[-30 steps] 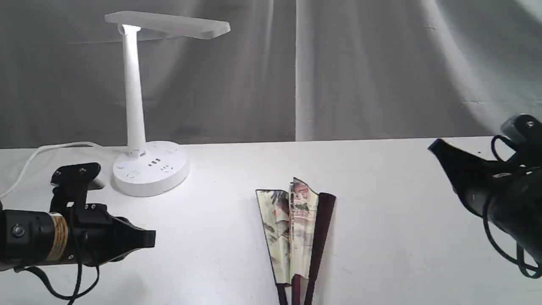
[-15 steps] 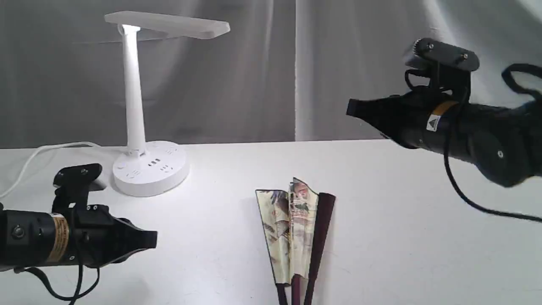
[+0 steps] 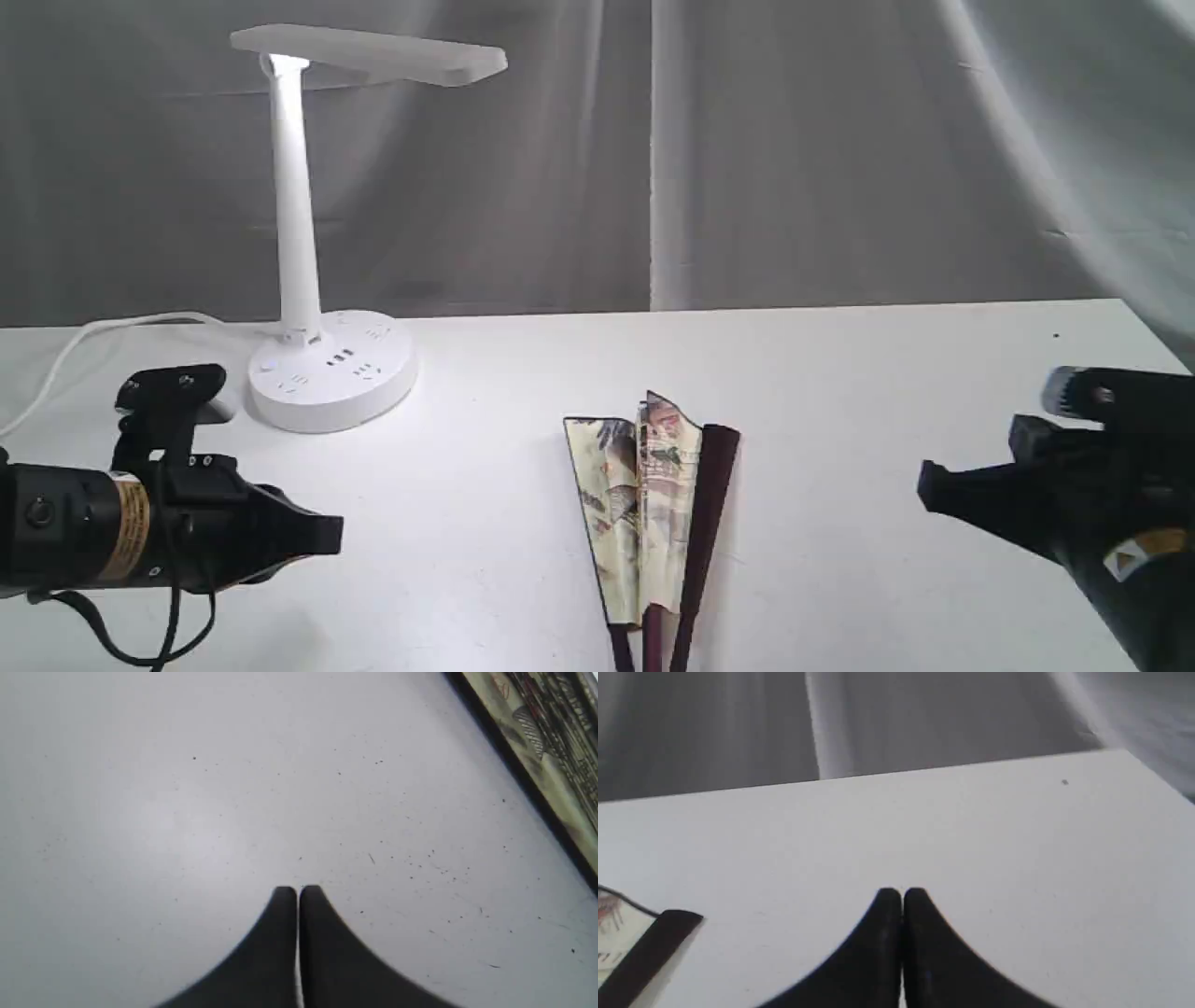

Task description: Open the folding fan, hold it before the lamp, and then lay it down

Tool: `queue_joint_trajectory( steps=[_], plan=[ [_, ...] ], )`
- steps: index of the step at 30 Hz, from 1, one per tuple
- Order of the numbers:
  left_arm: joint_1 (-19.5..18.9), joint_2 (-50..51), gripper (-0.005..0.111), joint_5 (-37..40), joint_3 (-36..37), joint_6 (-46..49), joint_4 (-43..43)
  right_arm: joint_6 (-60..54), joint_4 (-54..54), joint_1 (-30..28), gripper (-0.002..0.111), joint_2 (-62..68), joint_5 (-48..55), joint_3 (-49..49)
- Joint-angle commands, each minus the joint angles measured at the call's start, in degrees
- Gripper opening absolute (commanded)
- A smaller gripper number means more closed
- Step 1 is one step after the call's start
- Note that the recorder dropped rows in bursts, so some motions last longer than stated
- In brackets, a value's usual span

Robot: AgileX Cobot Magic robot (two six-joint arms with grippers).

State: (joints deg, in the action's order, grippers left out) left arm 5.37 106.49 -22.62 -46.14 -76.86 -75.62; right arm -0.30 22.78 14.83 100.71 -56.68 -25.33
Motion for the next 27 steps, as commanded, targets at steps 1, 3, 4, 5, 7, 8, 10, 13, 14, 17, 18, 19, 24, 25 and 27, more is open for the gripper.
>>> queue_joint_trajectory(
  steps=[1, 3, 4, 5, 7, 8, 10, 13, 14, 17, 18, 19, 24, 25, 27],
  plan=[
    [0.24, -0.43, 0.0, 0.1, -0.05, 2.01, 0.55, 5.84, -5.2, 0.01, 0.0, -0.31, -2.22, 1.92],
    [0.24, -0.43, 0.0, 0.1, -0.05, 4.6, 2.53, 5.24, -10.44, 0.01, 0.0, -0.31, -2.22, 2.16],
    [0.24, -0.43, 0.0, 0.1, -0.05, 6.22, 3.63, 5.23, -12.48, 0.01, 0.0, -0.31, -2.22, 2.16],
    [0.24, -0.43, 0.0, 0.1, -0.05, 8.6, 5.31, 5.1, -15.18, 0.01, 0.0, -0.31, -2.22, 2.16],
    [0.24, -0.43, 0.0, -0.19, 0.19, 13.64, 9.21, 5.1, -18.83, 0.01, 0.0, -0.31, -2.22, 2.16],
    [0.24, -0.43, 0.0, -0.85, 0.79, 17.7, 12.63, 5.1, -19.48, 0.01, 0.0, -0.31, -2.22, 2.16],
    [0.24, -0.43, 0.0, -3.81, 3.02, 28.77, 23.72, 5.1, -19.78, 0.01, 0.0, -0.31, -2.22, 2.16],
    [0.24, -0.43, 0.0, -8.95, 7.02, 46.53, 43.01, 5.1, -19.78, 0.01, 0.0, -0.31, -2.22, 2.16],
    [0.24, -0.43, 0.0, -12.11, 8.83, 53.84, 50.24, 5.1, -19.78, 0.01, 0.0, -0.31, -2.22, 2.16],
    [0.24, -0.43, 0.0, -24.73, 13.93, 67.71, 62.83, 5.1, -19.78, 0.01, 0.0, -0.31, -2.22, 2.16],
    [0.24, -0.43, 0.0, -30.49, 16.4, 70.09, 64.86, 5.1, -19.78, 0.01, 0.0, -0.31, -2.22, 2.16],
    [0.24, -0.43, 0.0, -33.98, 17.27, 71.01, 64.79, 5.1, -19.78, 0.01, 0.0, -0.31, -2.22, 2.16],
    [0.24, -0.43, 0.0, -39.98, 17.39, 67.34, 56.23, 5.1, -19.78, 0.01, 0.0, -0.31, -2.22, 2.16],
    [0.24, -0.43, 0.0, -39.86, 16.5, 64.59, 54.62, 5.1, -19.78, 0.01, 0.0, -0.31, -2.22, 2.16],
    [0.24, -0.43, 0.0, -37.71, 15.05, 61.95, 53.25, 5.1, -19.76, 0.01, 0.0, -0.31, -2.08, 2.16]
  ],
)
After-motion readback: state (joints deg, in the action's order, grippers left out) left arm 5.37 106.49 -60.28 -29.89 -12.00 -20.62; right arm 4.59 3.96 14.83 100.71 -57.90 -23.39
